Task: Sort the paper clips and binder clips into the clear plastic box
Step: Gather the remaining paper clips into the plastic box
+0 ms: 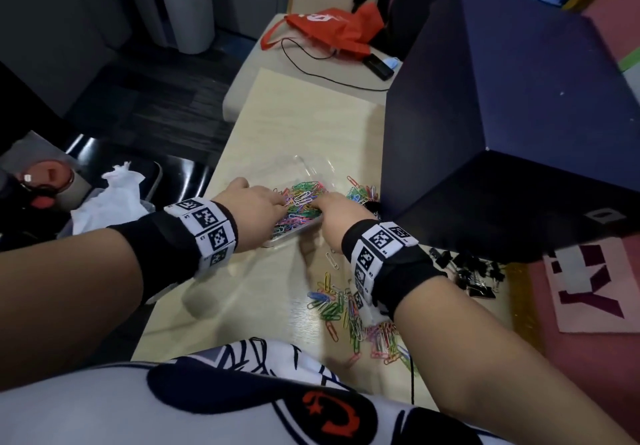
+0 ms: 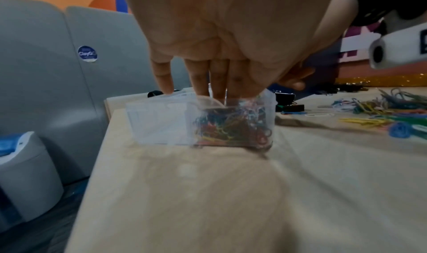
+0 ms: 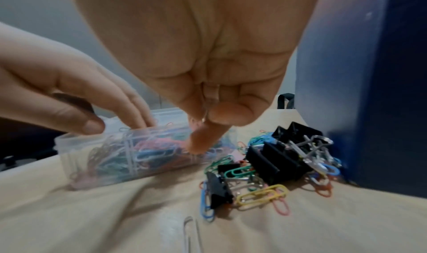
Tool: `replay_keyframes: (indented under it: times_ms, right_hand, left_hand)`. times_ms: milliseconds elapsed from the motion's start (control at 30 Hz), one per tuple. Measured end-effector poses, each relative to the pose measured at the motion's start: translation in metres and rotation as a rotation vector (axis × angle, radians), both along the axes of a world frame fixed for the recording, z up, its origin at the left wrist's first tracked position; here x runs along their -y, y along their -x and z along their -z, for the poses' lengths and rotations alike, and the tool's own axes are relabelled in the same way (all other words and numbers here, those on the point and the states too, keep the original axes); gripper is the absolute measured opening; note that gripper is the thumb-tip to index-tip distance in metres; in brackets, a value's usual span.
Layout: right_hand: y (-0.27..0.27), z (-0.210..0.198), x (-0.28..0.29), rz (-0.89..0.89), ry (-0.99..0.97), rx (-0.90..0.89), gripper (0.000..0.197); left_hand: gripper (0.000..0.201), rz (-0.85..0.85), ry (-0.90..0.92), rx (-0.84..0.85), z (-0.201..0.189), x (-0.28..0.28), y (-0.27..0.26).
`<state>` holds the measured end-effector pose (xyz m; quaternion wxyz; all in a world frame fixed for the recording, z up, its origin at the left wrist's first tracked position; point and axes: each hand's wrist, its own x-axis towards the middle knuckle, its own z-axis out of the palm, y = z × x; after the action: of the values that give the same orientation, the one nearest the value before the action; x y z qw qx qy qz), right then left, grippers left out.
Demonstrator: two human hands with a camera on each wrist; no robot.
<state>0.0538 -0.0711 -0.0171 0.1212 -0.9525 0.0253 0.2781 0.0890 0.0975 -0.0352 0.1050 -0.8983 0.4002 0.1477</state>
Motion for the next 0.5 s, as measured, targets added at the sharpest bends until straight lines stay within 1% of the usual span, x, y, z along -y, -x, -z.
replay_keyframes:
  times_ms: [100,200,267,300,367,433,500]
  right_hand:
    - [0.013,-0.003,0.012,0.125,-0.1,0.13,0.053]
    - [0.032,-0.004,0.023,0.253,-0.117,0.22,0.033]
    - [0.047,-0.004,0.034,0.321,-0.072,0.17,0.033]
    - [0.056,-0.004,0.04,0.353,-0.043,0.109,0.036]
    - [0.075,-0.002,0.054,0.385,0.035,-0.011,0.046]
    - [0.096,0.001,0.066,0.405,0.12,-0.117,0.058]
    - [0.116,0.003,0.076,0.45,0.188,-0.209,0.068]
  left_hand:
    - [0.029,-0.009,0.032,0.042,-0.009,0.001,0.002]
    - [0.029,-0.041,0.108,0.038,-0.021,0.013,0.007]
    - [0.031,0.014,0.145,0.029,-0.026,0.026,0.015]
    - [0.03,0.059,0.164,0.016,-0.027,0.032,0.02]
    - [0.03,0.143,0.189,-0.062,-0.025,0.046,0.034]
    - [0.032,0.196,0.128,-0.184,-0.02,0.058,0.049]
    - [0.041,0.214,-0.026,-0.282,-0.013,0.068,0.063]
